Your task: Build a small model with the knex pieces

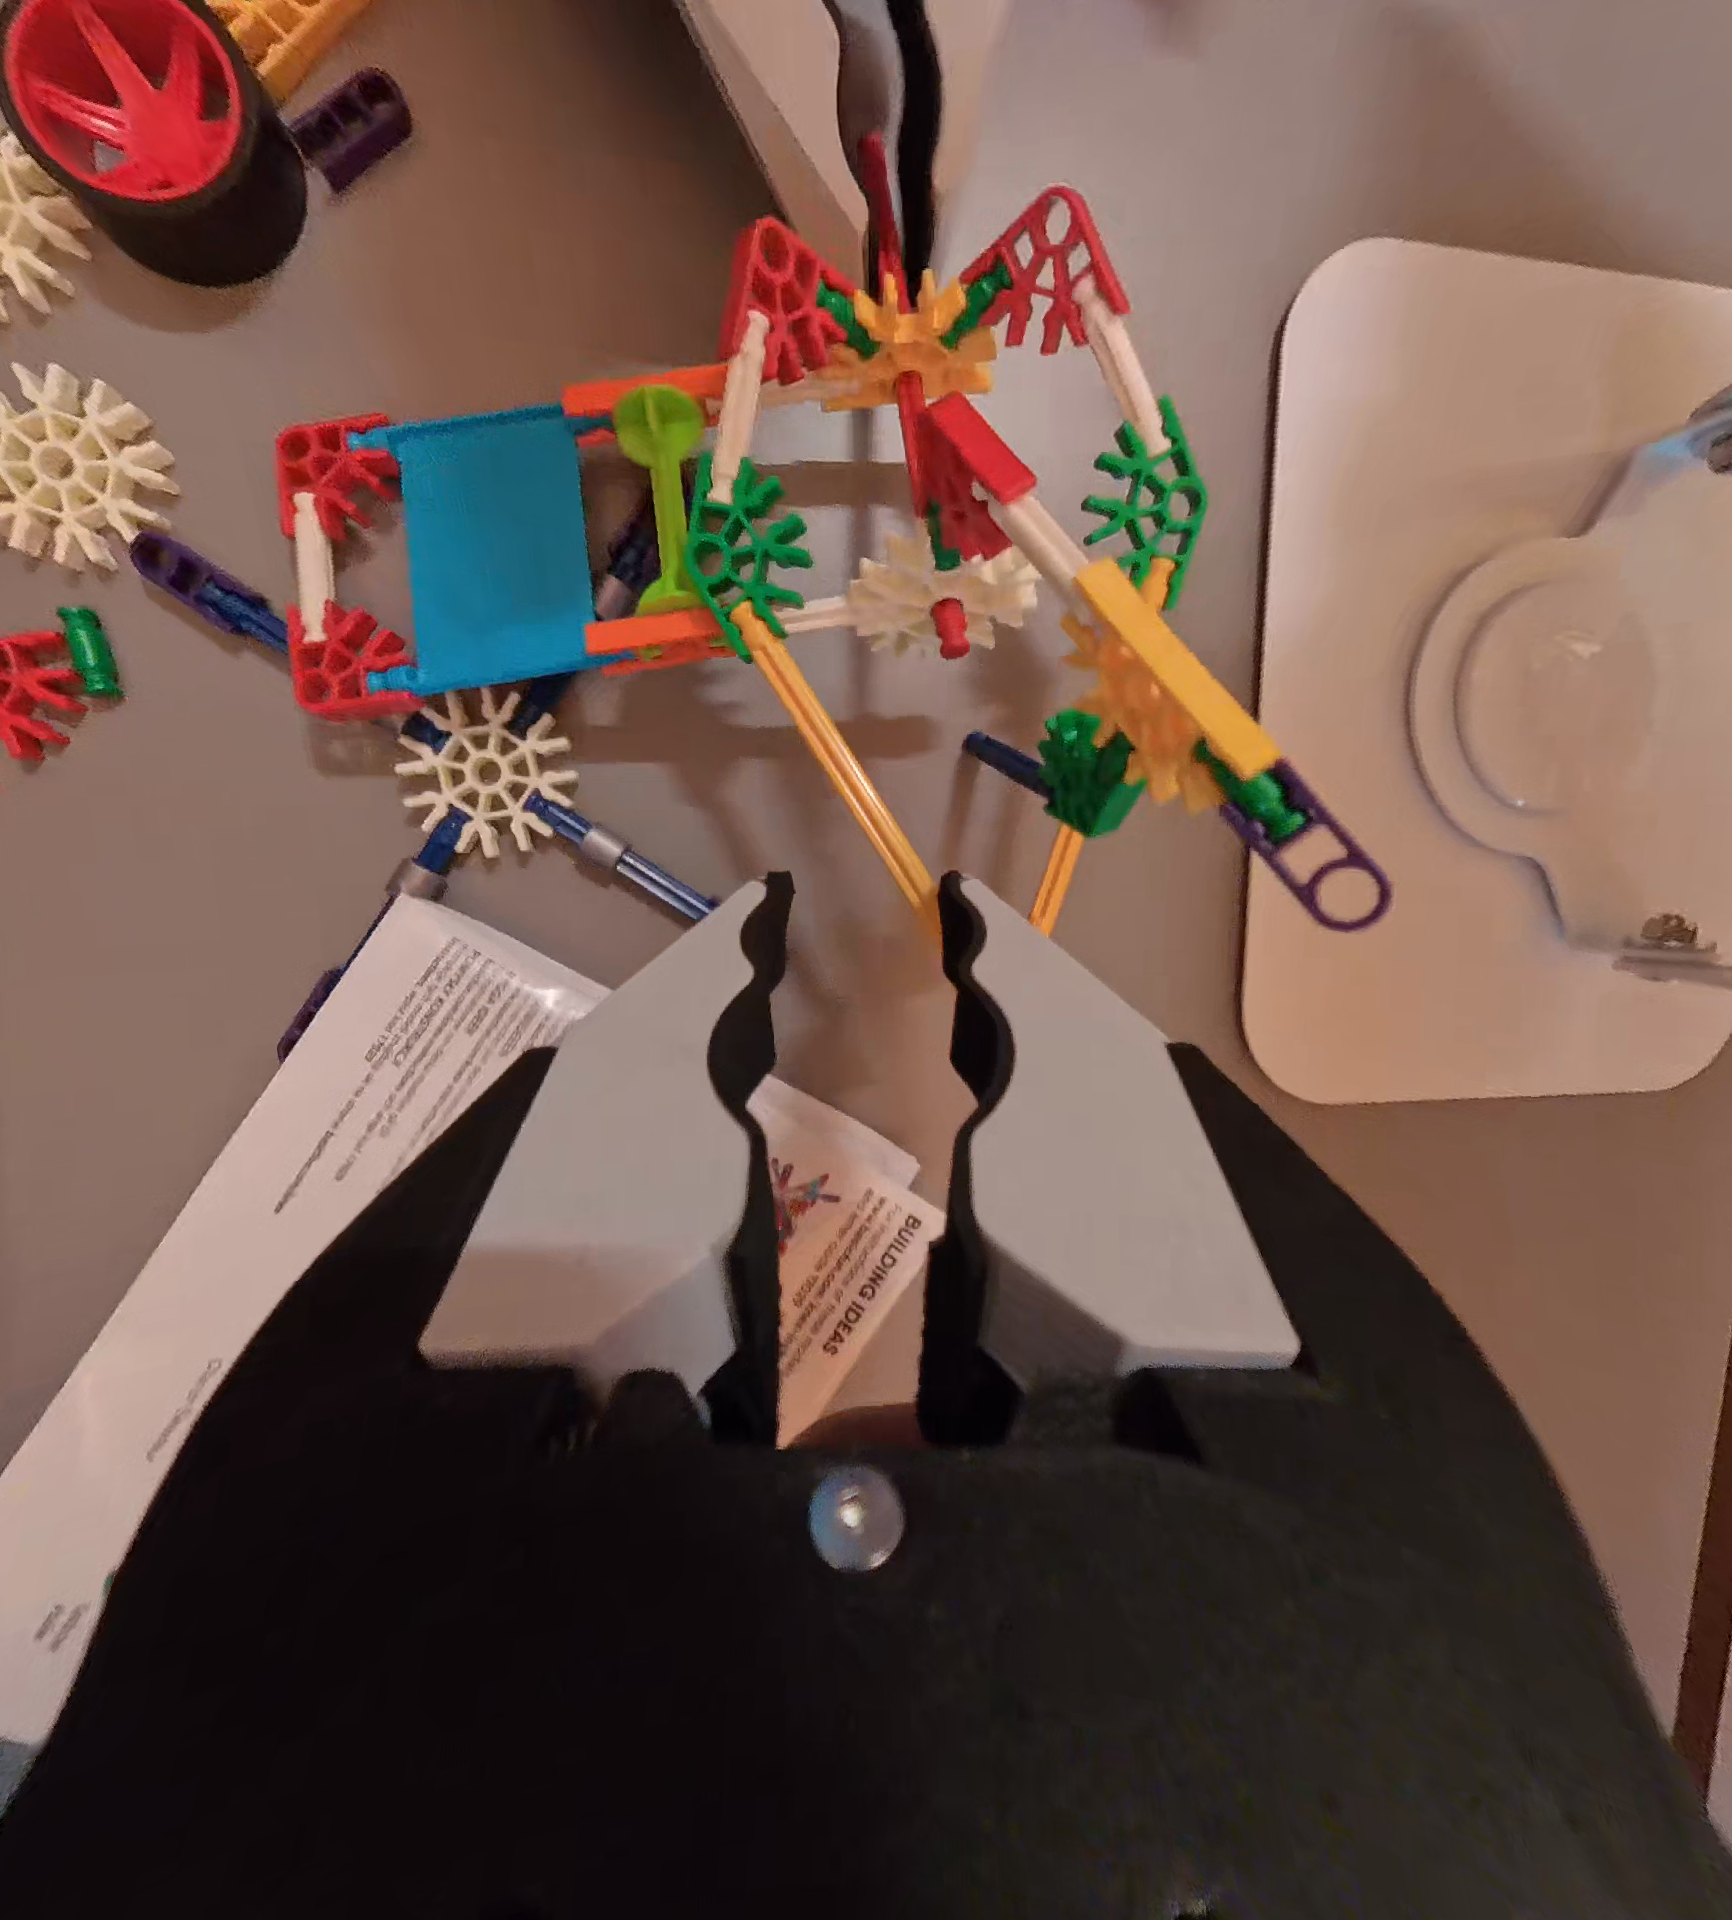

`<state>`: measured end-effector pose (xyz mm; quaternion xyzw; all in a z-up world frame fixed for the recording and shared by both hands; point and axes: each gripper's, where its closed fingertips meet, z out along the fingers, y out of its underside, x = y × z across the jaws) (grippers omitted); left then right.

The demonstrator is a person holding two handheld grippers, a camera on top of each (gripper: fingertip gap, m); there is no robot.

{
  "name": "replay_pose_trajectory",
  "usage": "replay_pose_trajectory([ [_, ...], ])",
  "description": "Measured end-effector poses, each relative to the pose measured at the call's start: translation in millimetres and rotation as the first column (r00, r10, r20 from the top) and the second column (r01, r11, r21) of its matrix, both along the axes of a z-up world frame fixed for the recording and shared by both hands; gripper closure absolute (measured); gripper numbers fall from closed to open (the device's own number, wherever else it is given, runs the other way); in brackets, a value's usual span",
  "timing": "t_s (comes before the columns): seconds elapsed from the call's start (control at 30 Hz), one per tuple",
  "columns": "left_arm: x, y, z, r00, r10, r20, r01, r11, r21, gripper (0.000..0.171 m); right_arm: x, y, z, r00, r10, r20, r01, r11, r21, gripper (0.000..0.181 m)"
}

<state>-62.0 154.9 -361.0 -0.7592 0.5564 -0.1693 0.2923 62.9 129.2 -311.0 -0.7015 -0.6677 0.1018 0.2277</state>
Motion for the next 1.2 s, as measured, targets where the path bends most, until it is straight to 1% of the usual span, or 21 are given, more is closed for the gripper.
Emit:
replay_pose_trajectory([
  [0.07, 1.2, -4.5, -0.1, 1.000, -0.006, -0.003, 0.006, 1.000, -0.004, 0.164, 5.3, 0.7, 1.7, 1.000, -0.001, 0.004, 0.001, 1.000, -0.006, 0.156],
  [0.13, 3.3, -11.6, -0.1, 1.000, -0.024, 0.003, 0.024, 1.000, -0.017, 0.165, 9.7, 1.2, 2.1, 1.000, -0.012, 0.010, 0.012, 1.000, -0.015, 0.154],
  [0.2, 5.3, -18.5, 0.2, 1.000, -0.023, 0.005, 0.023, 0.999, -0.044, 0.166, 12.9, 5.2, 2.2, 0.999, -0.025, 0.020, 0.025, 1.000, 0.014, 0.154],
  [0.27, 7.5, -22.9, -0.1, 1.000, -0.025, -0.007, 0.024, 0.999, -0.033, 0.164, 15.2, 7.9, -0.4, 0.998, -0.041, 0.038, 0.040, 0.999, 0.025, 0.154],
  [0.3, 9.5, -28.8, 0.0, 0.999, -0.039, -0.003, 0.038, 0.998, -0.048, 0.160, 14.7, 11.3, -0.7, 0.998, -0.051, 0.034, 0.050, 0.998, 0.041, 0.154],
  [0.4, 13.4, -46.2, 0.3, 0.995, -0.098, 0.027, 0.100, 0.993, -0.065, 0.159, 8.4, 19.6, -1.5, 0.997, -0.080, 0.002, 0.080, 0.995, 0.053, 0.154],
  [0.47, 8.9, -45.7, 0.4, 0.996, -0.091, 0.018, 0.092, 0.995, -0.041, 0.156, 5.0, 29.7, 3.7, 0.994, -0.106, -0.029, 0.108, 0.989, 0.100, 0.152],
  [0.5, 6.1, -44.1, 1.7, 0.997, -0.080, 0.020, 0.081, 0.996, -0.031, 0.152, 3.5, 28.2, 6.4, 0.994, -0.104, -0.040, 0.107, 0.990, 0.091, 0.150],
  [0.57, 0.6, -36.6, 10.1, 0.998, -0.039, 0.046, 0.039, 0.999, -0.001, 0.151, -0.8, 18.0, 13.8, 0.995, -0.077, -0.067, 0.081, 0.995, 0.060, 0.150],
  [0.63, -5.1, -30.7, 22.4, 0.997, 0.008, 0.079, -0.008, 1.000, 0.010, 0.153, -12.0, -0.5, 21.6, 0.992, -0.054, -0.115, 0.053, 0.999, -0.012, 0.150],
  [0.7, -10.5, -32.7, 27.9, 0.997, 0.016, 0.081, -0.017, 1.000, 0.014, 0.154, -23.5, -8.1, 22.5, 0.988, -0.076, -0.135, 0.073, 0.997, -0.028, 0.148],
  [0.77, -9.0, -39.7, 24.4, 0.997, -0.003, 0.072, 0.004, 1.000, -0.010, 0.153, -36.1, -13.0, 16.9, 0.979, -0.121, -0.167, 0.110, 0.991, -0.074, 0.147],
  [0.8, -9.7, -42.3, 17.0, 0.999, -0.010, 0.039, 0.011, 1.000, -0.028, 0.153, -40.8, -13.7, 12.2, 0.973, -0.148, -0.177, 0.131, 0.986, -0.100, 0.145],
  [0.87, -11.7, -46.4, 2.2, 0.999, -0.035, -0.029, 0.034, 0.999, -0.034, 0.159, -43.3, -3.4, 2.6, 0.961, -0.212, -0.177, 0.202, 0.977, -0.075, 0.145],
  [0.93, -9.2, -48.5, -0.7, 0.998, -0.042, -0.038, 0.041, 0.998, -0.039, 0.161, -47.9, 2.3, -1.8, 0.945, -0.256, -0.205, 0.245, 0.966, -0.080, 0.149],
  [0.97, -9.0, -46.5, -0.7, 0.998, -0.034, -0.044, 0.033, 0.999, -0.025, 0.167, -51.7, 5.8, 0.3, 0.932, -0.272, -0.241, 0.261, 0.962, -0.078, 0.151],
  [1.0, -7.9, -46.6, -0.7, 0.999, -0.032, -0.043, 0.032, 0.999, -0.020, 0.167, -54.1, 6.8, 0.5, 0.927, -0.275, -0.256, 0.264, 0.961, -0.079, 0.158],
  [1.13, -6.3, -50.1, -0.5, 0.999, -0.016, -0.044, 0.015, 1.000, -0.025, 0.167, -64.2, 9.7, -1.3, 0.925, -0.260, -0.278, 0.248, 0.966, -0.078, 0.159],
  [1.2, -6.8, -51.8, -0.4, 0.999, 0.000, -0.043, -0.001, 1.000, -0.024, 0.167, -70.1, 13.4, -1.3, 0.928, -0.241, -0.284, 0.236, 0.970, -0.052, 0.165],
])
